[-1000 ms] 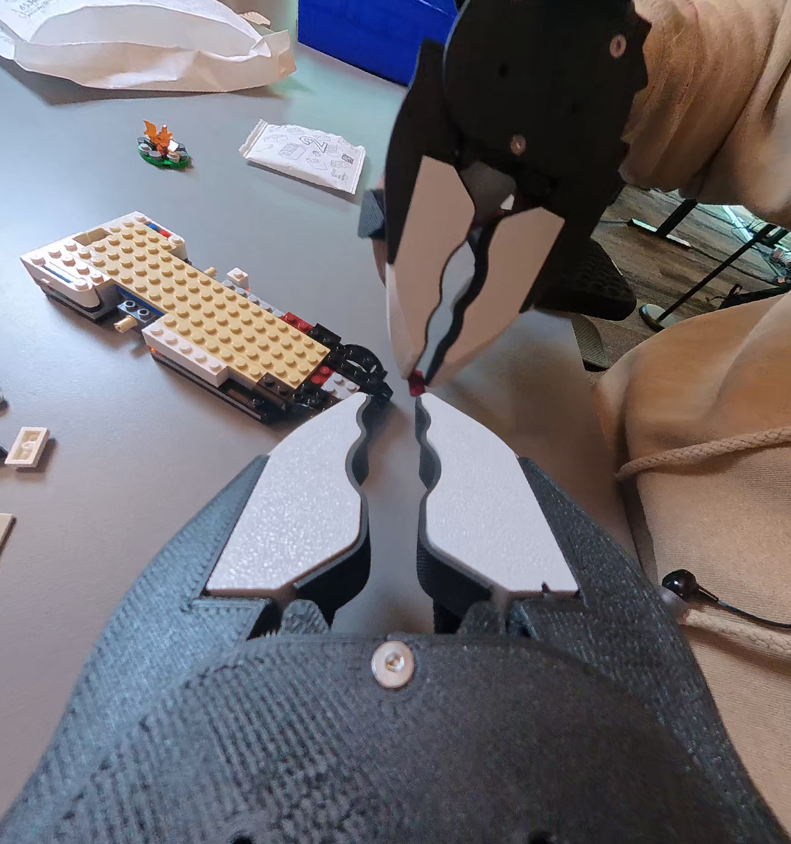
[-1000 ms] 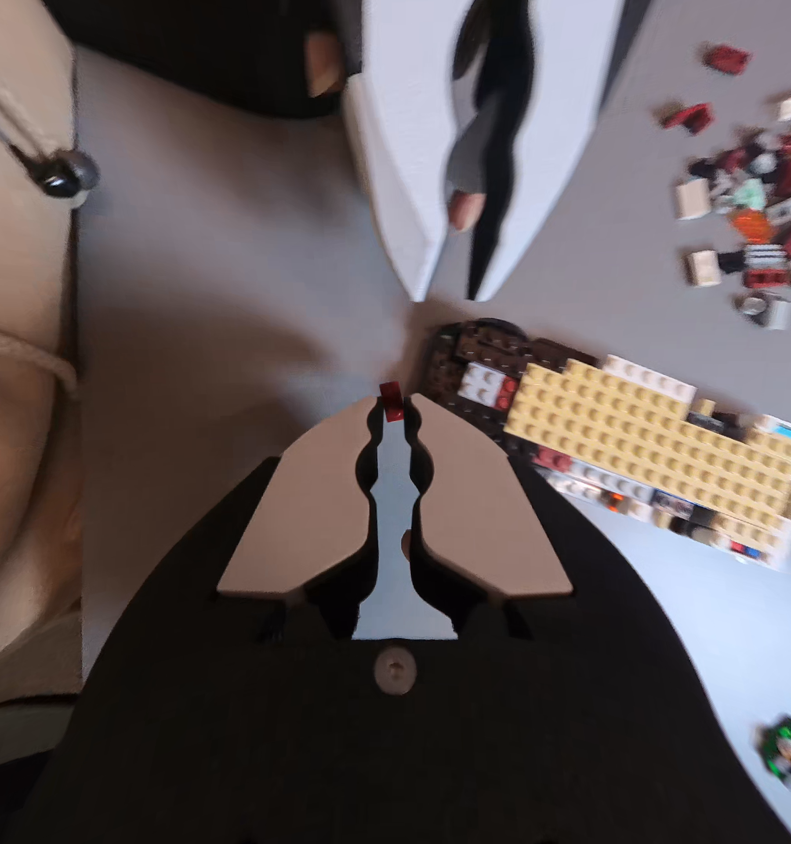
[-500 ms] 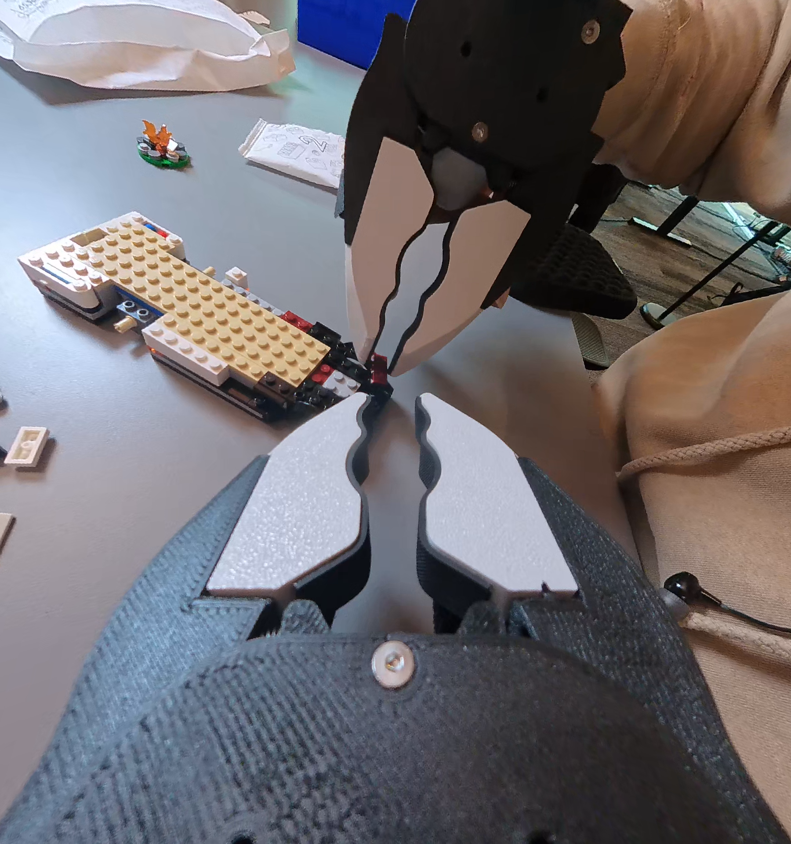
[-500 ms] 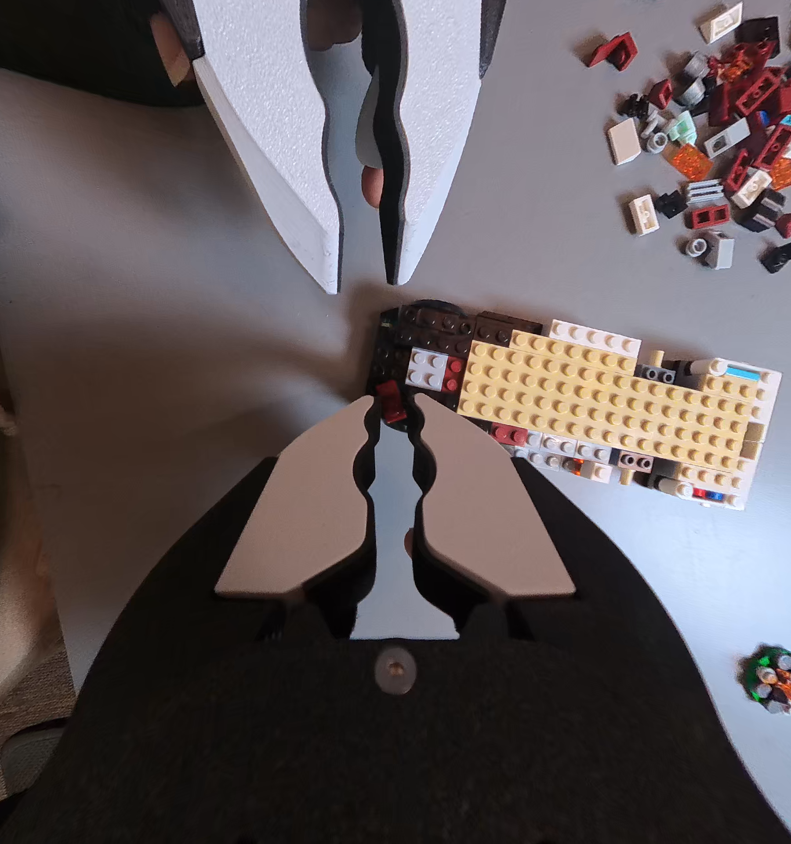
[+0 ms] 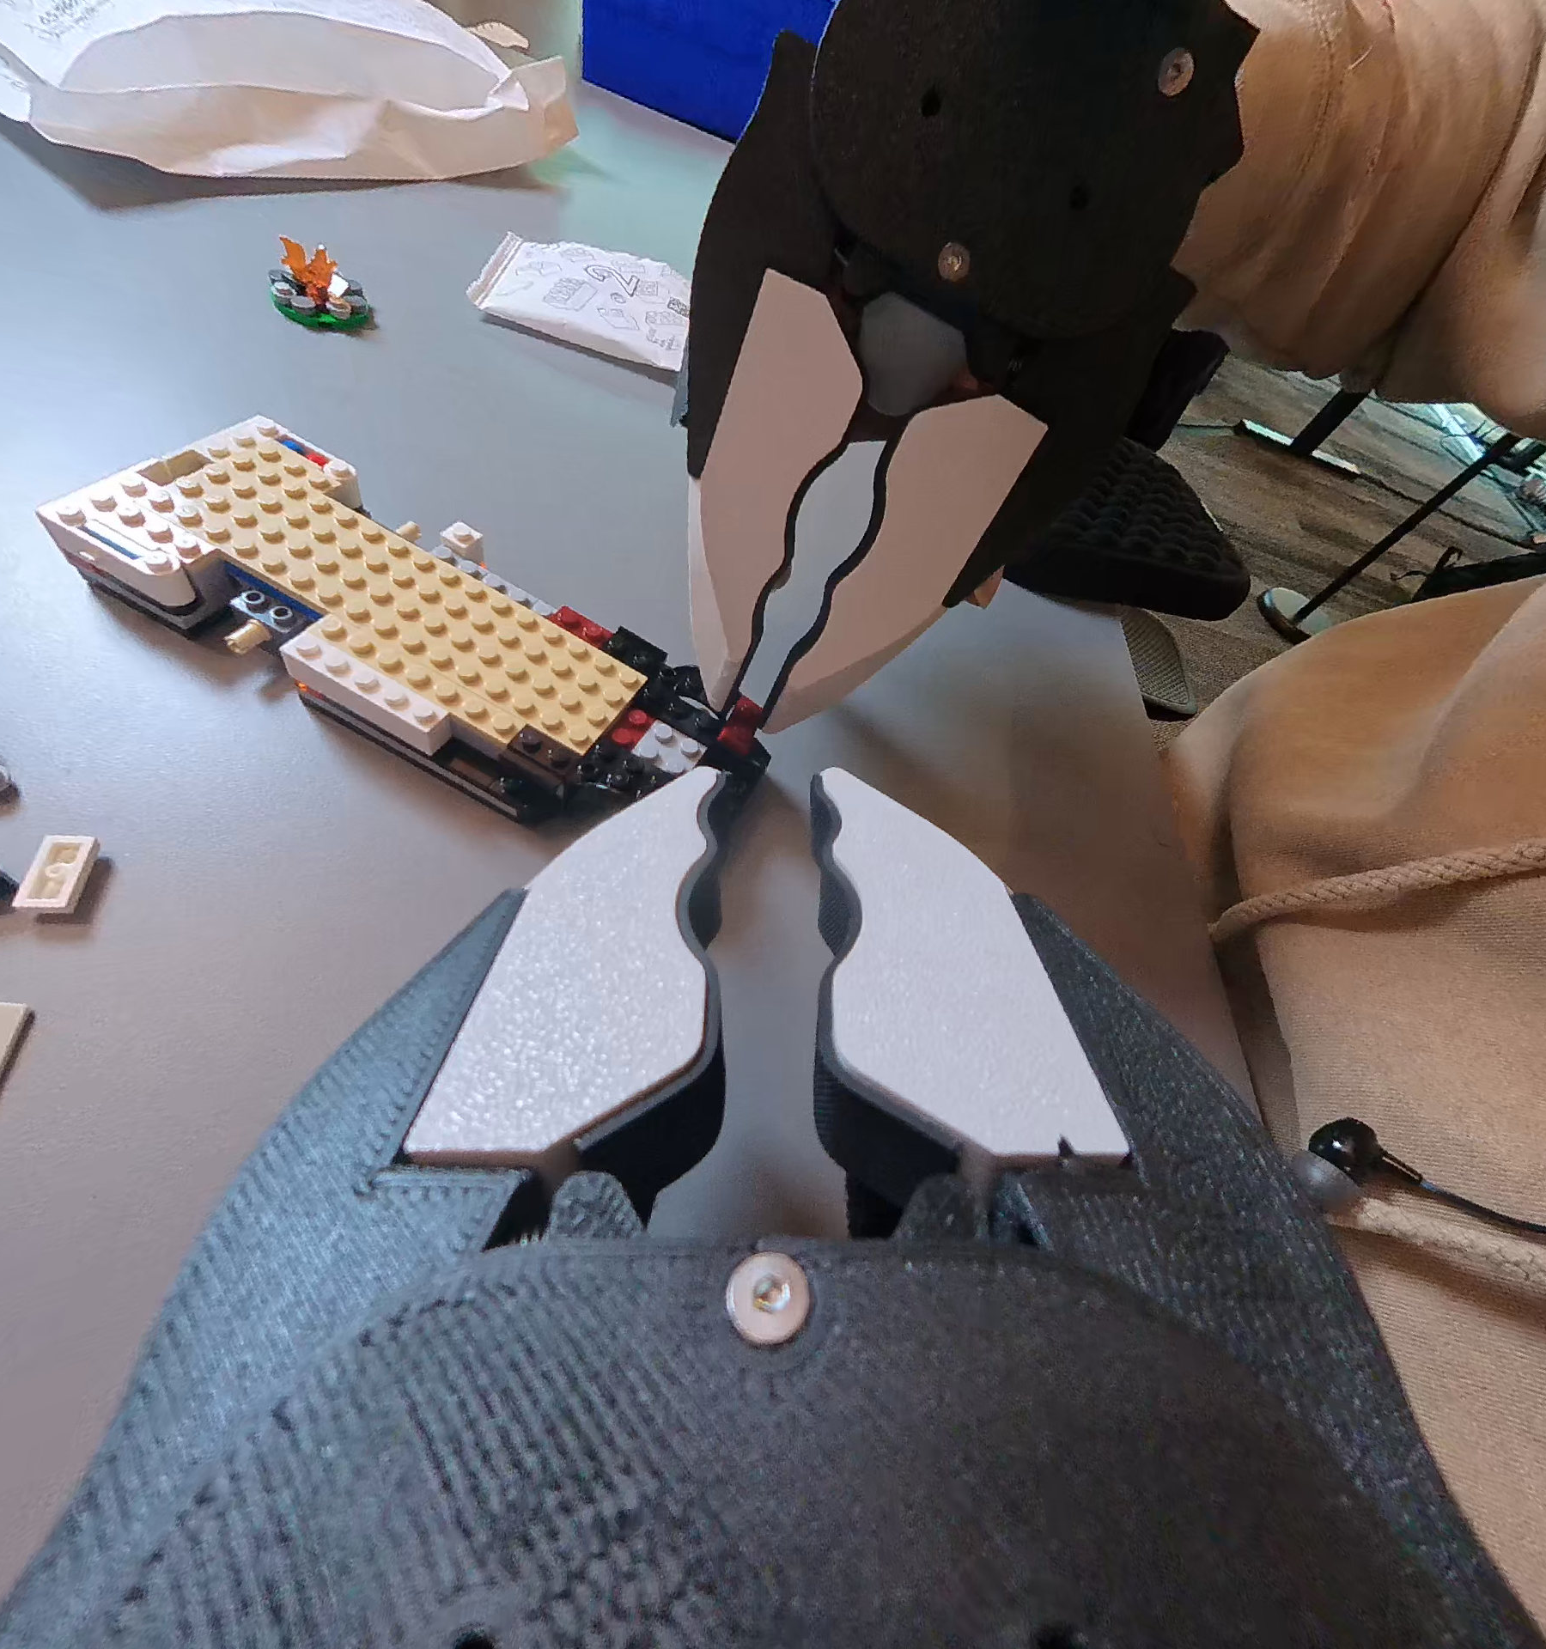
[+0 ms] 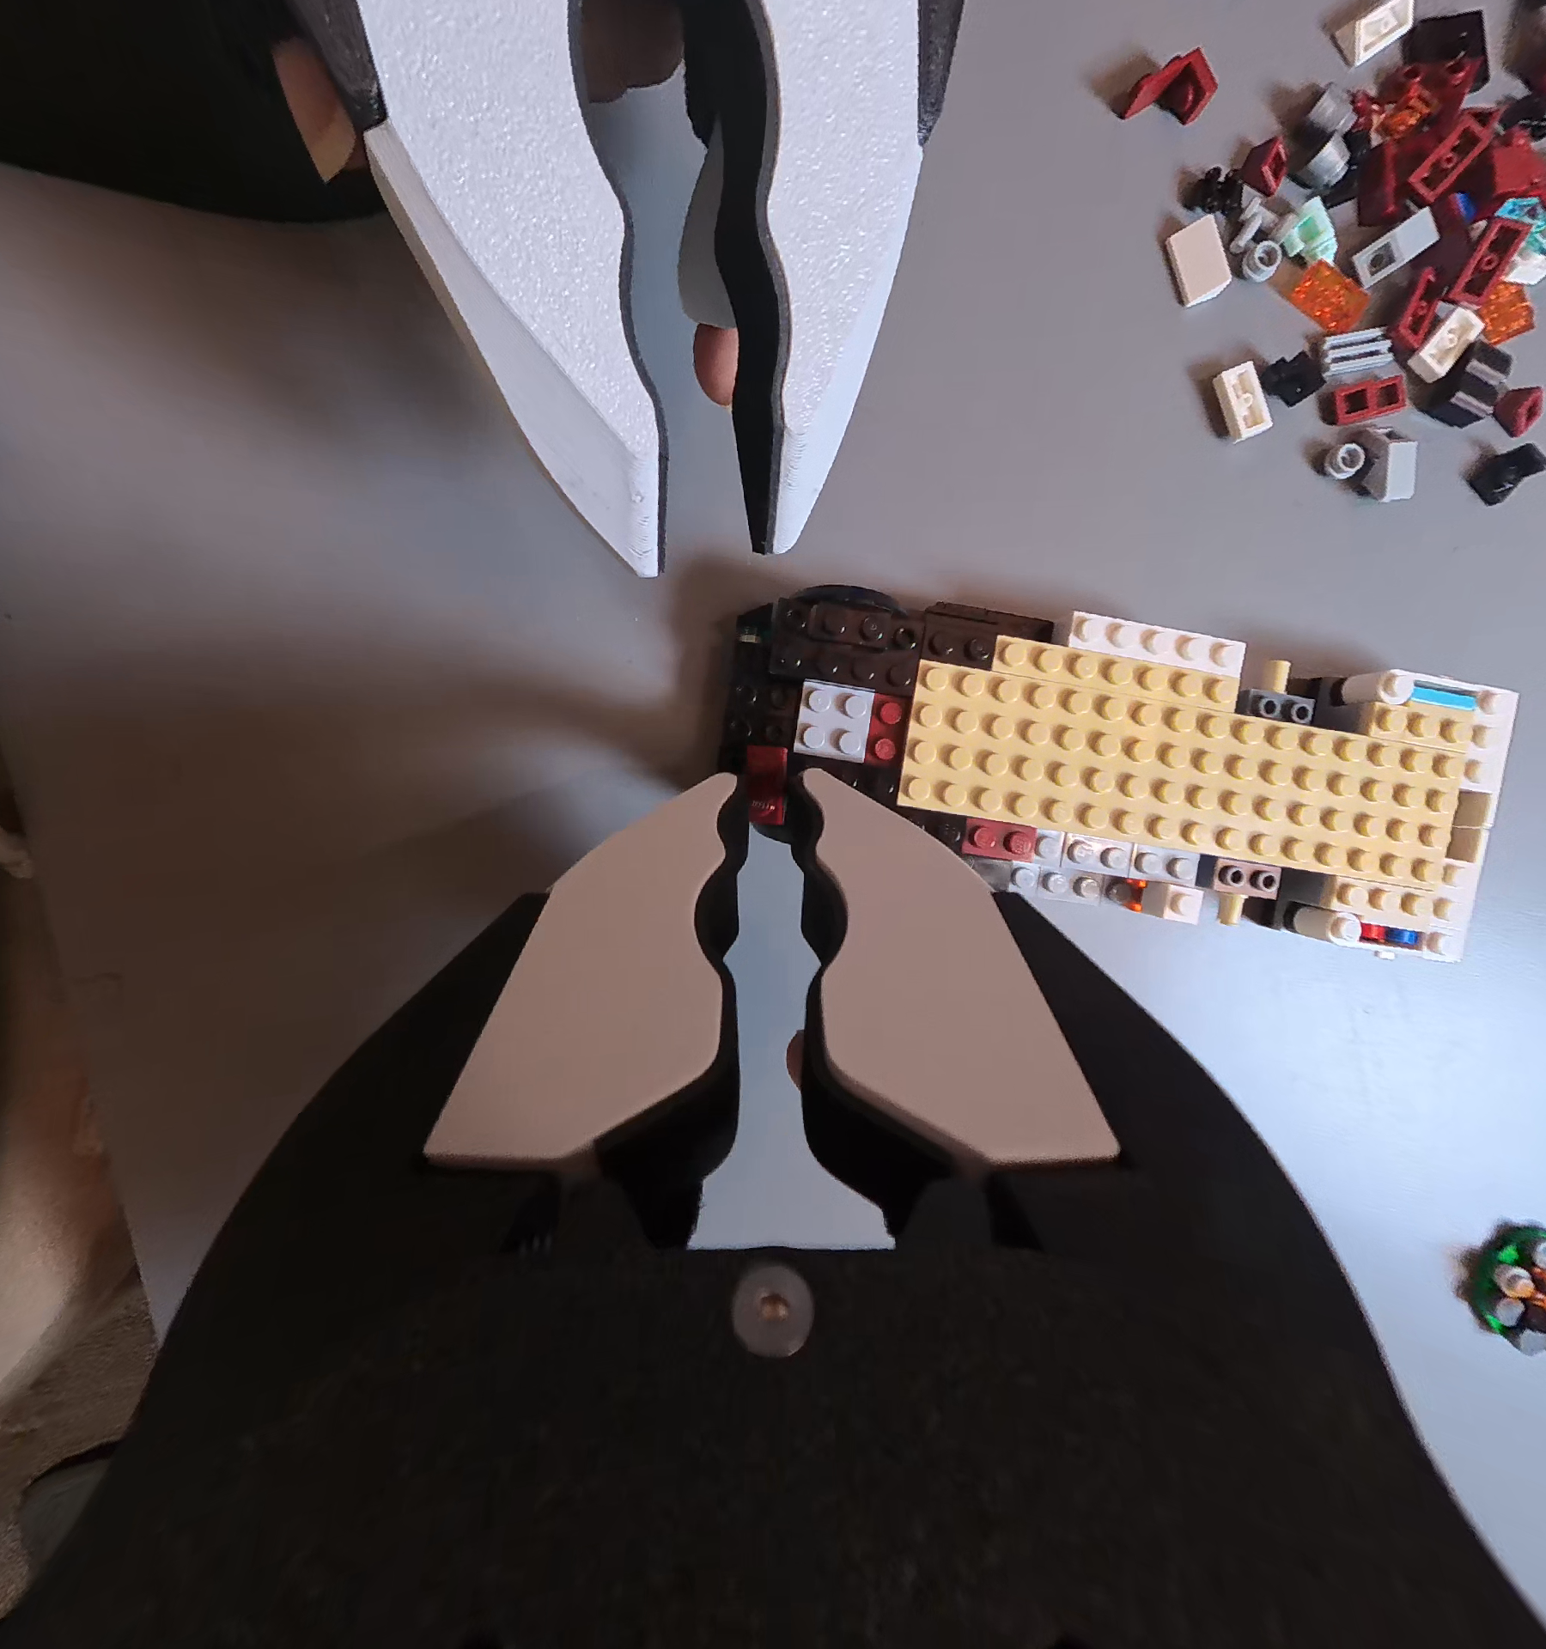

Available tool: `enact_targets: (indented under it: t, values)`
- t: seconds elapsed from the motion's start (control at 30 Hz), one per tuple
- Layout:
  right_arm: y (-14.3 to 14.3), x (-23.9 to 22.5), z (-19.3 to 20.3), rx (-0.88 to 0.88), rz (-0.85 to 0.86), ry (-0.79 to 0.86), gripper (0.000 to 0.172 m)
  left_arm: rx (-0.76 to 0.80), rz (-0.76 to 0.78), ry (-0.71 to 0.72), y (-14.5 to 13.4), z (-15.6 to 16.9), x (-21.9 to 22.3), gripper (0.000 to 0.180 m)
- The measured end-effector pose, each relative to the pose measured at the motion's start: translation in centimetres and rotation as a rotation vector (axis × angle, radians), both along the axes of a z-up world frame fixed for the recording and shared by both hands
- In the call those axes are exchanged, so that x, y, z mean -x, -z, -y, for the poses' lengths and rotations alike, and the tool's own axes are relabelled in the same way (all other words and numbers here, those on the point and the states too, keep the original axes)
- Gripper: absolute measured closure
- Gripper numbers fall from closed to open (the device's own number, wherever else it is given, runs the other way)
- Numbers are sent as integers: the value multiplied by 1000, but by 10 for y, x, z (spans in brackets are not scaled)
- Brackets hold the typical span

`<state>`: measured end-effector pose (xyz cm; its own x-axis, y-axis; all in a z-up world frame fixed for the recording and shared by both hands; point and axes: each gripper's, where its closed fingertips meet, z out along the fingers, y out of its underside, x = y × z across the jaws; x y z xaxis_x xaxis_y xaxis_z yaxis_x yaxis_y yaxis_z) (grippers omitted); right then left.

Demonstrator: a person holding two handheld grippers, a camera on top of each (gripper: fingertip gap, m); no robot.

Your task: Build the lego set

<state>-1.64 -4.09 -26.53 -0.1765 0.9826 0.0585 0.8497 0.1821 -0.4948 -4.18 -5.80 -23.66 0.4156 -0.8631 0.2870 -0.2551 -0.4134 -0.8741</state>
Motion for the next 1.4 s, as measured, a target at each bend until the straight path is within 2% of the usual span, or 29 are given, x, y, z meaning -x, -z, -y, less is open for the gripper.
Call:
enact_targets:
  t: [1.4]
  values:
    - [-5, -4, -2, 2, -4, 11, 162, -1, -4, 2, 0, 1, -1, 164]
